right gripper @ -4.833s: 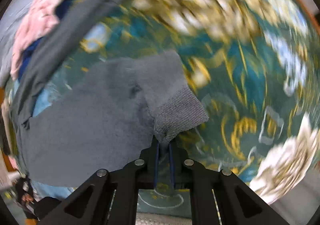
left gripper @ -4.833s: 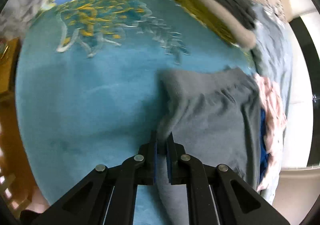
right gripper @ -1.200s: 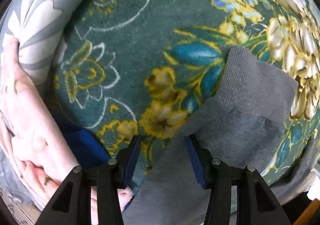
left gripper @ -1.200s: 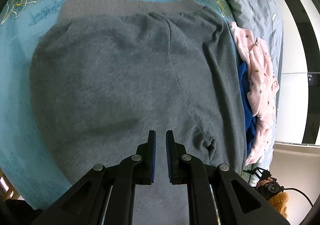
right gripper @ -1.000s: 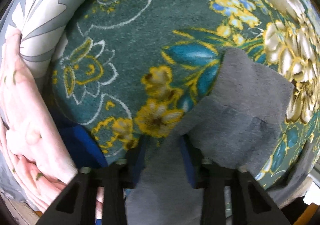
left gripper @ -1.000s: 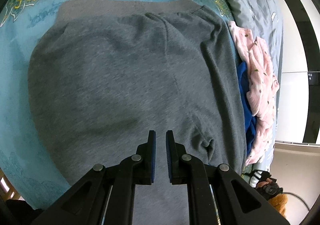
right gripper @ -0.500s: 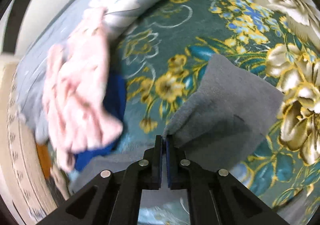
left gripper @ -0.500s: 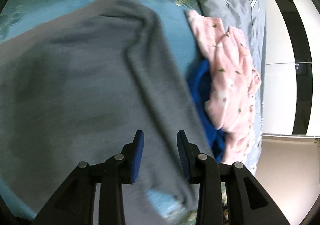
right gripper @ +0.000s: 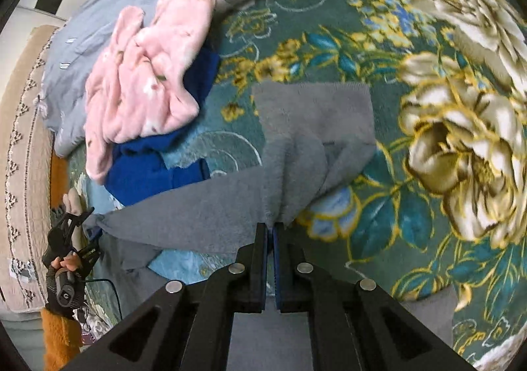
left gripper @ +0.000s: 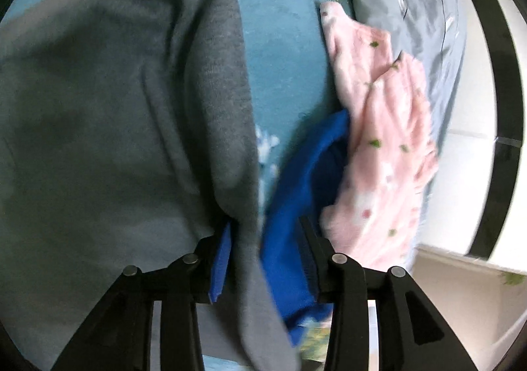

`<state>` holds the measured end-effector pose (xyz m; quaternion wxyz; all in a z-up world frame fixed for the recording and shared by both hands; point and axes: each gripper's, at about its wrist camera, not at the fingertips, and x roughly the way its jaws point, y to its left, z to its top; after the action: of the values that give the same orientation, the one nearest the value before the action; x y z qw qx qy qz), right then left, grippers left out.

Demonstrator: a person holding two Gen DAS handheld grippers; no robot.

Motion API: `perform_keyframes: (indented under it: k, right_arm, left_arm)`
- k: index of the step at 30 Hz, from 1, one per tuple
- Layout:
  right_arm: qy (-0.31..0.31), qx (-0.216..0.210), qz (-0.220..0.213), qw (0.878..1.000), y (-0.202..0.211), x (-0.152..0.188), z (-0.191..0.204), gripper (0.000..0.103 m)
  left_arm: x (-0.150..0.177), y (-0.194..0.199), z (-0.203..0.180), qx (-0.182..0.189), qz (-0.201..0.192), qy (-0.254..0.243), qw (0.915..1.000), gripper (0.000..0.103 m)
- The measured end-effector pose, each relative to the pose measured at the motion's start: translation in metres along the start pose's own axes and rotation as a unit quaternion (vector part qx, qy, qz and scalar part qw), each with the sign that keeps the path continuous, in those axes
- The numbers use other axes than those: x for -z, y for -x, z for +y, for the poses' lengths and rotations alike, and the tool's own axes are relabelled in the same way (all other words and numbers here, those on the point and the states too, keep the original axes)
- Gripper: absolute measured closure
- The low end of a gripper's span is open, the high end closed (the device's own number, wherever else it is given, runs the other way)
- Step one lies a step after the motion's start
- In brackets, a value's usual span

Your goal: Fold clothes

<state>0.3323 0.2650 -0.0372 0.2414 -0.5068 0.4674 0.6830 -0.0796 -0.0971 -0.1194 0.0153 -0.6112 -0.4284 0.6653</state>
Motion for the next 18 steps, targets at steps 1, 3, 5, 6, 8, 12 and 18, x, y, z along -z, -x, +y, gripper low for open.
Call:
perform_keyframes:
  k: [1,3,5,6,8,12,18]
  right_arm:
    - [0.001,0.001,0.002,1.000,-0.002,-0.001,0.000,0.100]
    - [0.004,0.002,0.005,1.000,0.001,0.001,-0.001,0.100]
    - [-0.003,-0.001,0.011,1.000,0.001,0.002,-0.003,0.100]
    - [-0.006,-0.003,0.014,1.000,0.002,0.003,-0.004,0.100]
    - [-0.006,-0.005,0.017,1.000,0.002,0.005,-0.004,0.100]
    - [-0.010,-0.010,0.022,1.000,0.003,0.007,-0.005,0.100]
    - [-0.028,-0.016,0.007,0.999,0.017,0.003,-0.009,0.100]
  left_arm:
    - [0.000,0.001,0.000,-0.004,-0.004,-0.005,1.0000,0.063]
    - [-0.002,0.004,0.000,-0.009,-0.010,-0.013,0.9998,0.064]
    - [-0.005,0.008,0.000,-0.030,-0.019,-0.020,0.9992,0.076]
    - [-0.006,0.010,0.000,-0.037,-0.022,-0.024,0.9988,0.082]
    - [-0.007,0.011,-0.003,-0.055,-0.023,-0.046,0.9972,0.099]
    - [-0.001,0.020,-0.011,-0.064,-0.034,-0.090,0.9933,0.100]
    - [0.006,0.062,-0.002,0.010,-0.051,-0.090,0.9946,0.100]
